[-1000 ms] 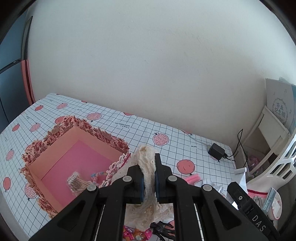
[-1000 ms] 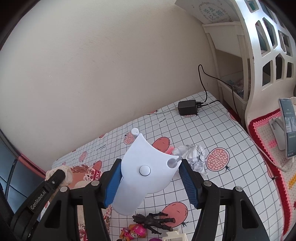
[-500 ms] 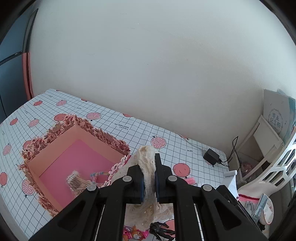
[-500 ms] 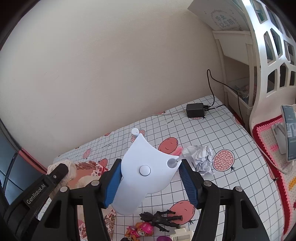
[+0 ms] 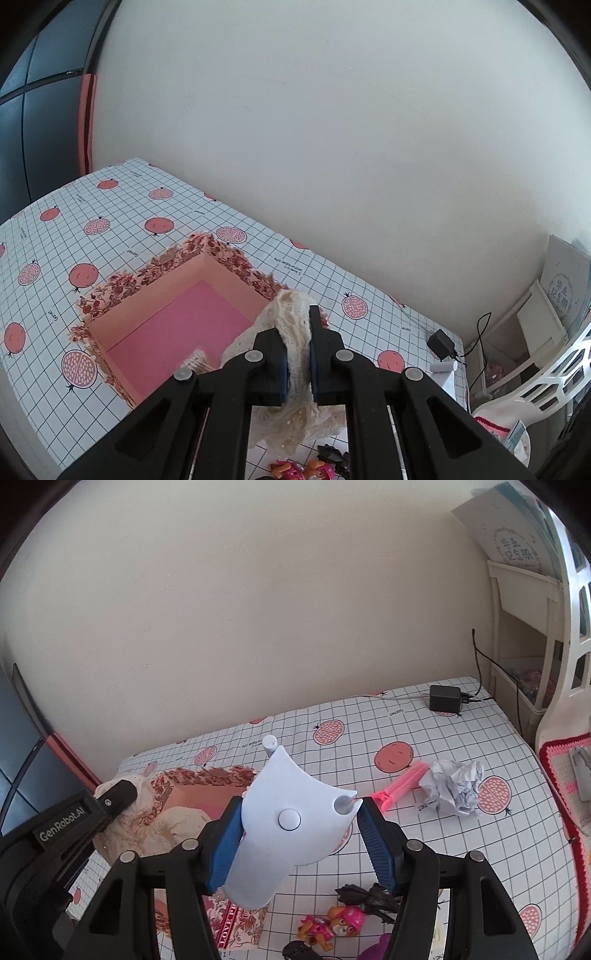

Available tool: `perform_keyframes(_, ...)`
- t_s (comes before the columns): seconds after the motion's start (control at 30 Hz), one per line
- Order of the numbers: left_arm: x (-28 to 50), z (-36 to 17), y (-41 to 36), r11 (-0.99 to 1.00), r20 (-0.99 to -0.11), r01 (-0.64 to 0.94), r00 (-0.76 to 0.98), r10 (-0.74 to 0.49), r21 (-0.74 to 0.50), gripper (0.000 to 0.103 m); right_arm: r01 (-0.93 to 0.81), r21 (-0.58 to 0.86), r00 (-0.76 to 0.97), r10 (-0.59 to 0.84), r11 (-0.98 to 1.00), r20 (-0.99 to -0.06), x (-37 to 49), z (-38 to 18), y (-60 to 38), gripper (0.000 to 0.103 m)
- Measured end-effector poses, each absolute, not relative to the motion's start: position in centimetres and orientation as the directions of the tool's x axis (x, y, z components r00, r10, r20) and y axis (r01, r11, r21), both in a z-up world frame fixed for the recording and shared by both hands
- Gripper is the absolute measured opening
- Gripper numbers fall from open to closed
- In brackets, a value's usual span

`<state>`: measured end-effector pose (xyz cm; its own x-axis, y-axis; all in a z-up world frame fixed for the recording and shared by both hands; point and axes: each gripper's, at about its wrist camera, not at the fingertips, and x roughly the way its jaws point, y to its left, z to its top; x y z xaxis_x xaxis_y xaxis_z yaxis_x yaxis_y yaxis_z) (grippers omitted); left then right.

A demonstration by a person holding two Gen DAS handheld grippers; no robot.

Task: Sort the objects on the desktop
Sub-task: 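Lift and carry the lace cloth and white piece over the pink box with both grippers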

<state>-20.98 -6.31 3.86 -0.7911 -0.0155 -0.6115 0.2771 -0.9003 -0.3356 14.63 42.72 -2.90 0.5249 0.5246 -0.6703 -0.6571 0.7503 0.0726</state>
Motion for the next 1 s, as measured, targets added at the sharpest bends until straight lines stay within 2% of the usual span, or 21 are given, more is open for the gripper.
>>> perform_keyframes(0.77, -18.2, 4.3, -17.2, -0.820, -0.590, 0.388, -0.804, -0.077, -0.421, 0.009, -0.772, 0.042, 0.438, 0.579, 0.635, -0.688, 7.4, -6.5, 50.3, 0.065)
perform_keyframes(1.0, -18.6, 3.2, -18.8, -0.811, -0.611, 0.402, -0.788, -0.070, -0.426, 0.009, -0.773, 0.020, 0.436, 0.554, 0.634, -0.709, 7.0, -8.5, 51.7, 0.065)
